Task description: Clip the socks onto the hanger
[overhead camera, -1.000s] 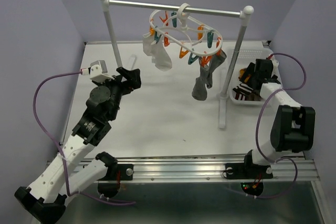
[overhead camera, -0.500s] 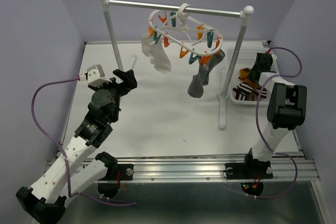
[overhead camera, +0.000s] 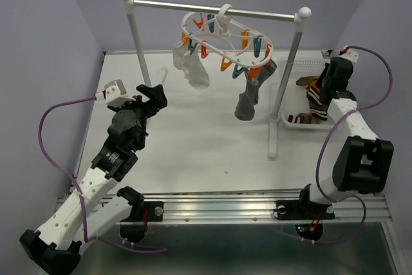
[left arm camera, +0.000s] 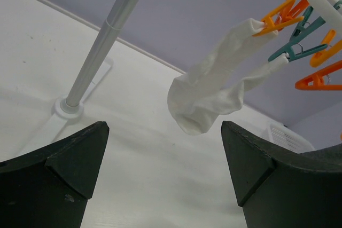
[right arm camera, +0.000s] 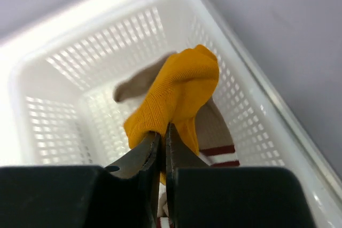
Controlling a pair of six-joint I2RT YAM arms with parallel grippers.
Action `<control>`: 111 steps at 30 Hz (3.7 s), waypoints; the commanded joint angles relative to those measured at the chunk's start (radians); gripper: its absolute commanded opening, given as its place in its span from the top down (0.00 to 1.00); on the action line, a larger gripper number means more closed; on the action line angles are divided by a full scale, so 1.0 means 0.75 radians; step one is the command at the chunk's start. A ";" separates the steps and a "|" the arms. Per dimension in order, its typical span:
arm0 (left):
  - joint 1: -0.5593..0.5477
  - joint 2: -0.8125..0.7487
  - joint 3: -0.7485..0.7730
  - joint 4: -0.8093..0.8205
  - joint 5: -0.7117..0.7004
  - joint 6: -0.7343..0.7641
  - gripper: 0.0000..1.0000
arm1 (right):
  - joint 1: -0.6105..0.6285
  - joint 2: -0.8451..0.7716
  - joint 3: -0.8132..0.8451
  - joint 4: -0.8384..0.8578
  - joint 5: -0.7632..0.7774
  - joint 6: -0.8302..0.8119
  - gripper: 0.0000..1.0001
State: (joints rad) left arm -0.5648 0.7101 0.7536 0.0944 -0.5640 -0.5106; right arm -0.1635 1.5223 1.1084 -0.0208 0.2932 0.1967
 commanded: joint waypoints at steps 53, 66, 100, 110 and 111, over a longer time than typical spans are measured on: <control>0.015 0.096 0.096 -0.089 -0.011 -0.125 0.01 | 0.592 -0.762 -0.340 -0.531 -0.896 0.206 0.88; 0.017 0.027 0.096 -0.165 0.026 -0.164 0.01 | 1.206 -0.357 -0.235 -0.248 -0.727 0.083 0.30; 0.015 -0.170 0.181 -0.412 0.020 -0.184 0.01 | 1.206 -0.197 0.343 -0.385 -0.485 0.333 0.00; 0.015 0.035 0.220 -0.171 0.340 -0.060 0.01 | 1.206 -0.307 0.192 -0.377 -0.209 0.280 0.00; 0.017 0.075 0.228 -0.159 0.351 -0.043 0.01 | 1.206 -0.320 0.167 -0.371 -0.195 0.282 0.00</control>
State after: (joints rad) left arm -0.5587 0.7044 0.8707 -0.1455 -0.4053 -0.6102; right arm 0.7444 1.3567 1.2850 -0.3279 0.0334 0.4255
